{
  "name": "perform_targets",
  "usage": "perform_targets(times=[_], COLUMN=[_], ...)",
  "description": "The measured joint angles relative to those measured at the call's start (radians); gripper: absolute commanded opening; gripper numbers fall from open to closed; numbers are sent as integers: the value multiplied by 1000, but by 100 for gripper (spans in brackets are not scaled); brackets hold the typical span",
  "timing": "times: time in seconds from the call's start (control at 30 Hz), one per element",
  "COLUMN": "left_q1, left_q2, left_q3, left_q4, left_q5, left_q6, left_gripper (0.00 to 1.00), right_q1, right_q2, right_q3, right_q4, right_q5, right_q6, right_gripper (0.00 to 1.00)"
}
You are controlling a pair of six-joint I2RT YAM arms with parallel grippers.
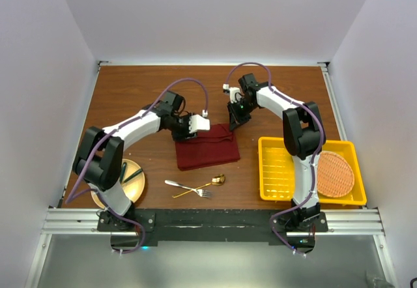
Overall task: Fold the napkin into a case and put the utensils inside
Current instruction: Fold the lower triangle-folded napkin at the center of the board.
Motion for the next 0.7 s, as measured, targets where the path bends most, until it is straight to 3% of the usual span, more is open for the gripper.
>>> perform_targets(times=[0.5, 0.7], left_q1=[-49, -56], left_q2=[24, 36], left_q3=[-46, -57], left_q4=[4, 9], left_q5=[-90, -108], left_q6=[226, 272], left_gripper=[56, 48], right_q1=[0, 0], right_q2=[0, 0], right_q3=[1, 1], right_q4=[-2, -2], right_q5=[0, 0], right_q6=[0, 0], right_gripper=[0, 0])
